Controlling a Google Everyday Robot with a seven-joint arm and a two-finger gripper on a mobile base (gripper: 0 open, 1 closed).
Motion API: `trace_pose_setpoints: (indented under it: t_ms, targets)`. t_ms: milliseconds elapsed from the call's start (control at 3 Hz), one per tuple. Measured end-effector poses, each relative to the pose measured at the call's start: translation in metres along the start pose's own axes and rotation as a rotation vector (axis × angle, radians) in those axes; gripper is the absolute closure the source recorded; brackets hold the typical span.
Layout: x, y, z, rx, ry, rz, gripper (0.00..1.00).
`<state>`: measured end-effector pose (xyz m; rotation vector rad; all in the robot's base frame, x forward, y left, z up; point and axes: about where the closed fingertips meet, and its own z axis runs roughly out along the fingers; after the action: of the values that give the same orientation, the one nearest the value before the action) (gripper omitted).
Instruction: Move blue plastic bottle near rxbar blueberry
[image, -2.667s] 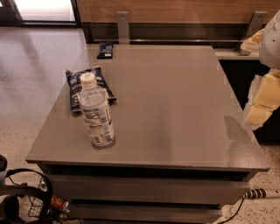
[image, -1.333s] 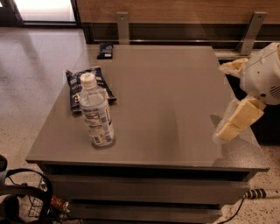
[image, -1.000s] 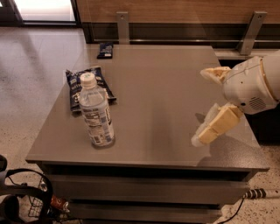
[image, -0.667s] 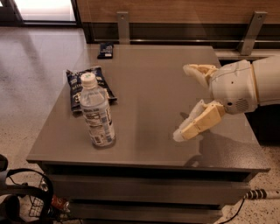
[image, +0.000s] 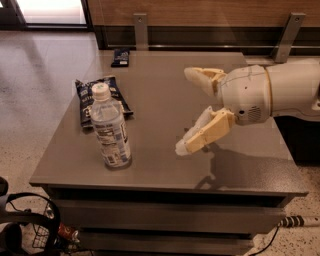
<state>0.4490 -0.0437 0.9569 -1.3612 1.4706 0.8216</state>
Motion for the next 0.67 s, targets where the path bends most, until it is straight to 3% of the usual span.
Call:
trace_pose_setpoints:
  t_ms: [333, 667]
  targets:
    - [0.004, 0.001, 0.033, -0.043, -0.015, -0.004, 0.00]
    - [0.004, 0.006, 0.063, -0.095, -0.075, -0.002, 0.00]
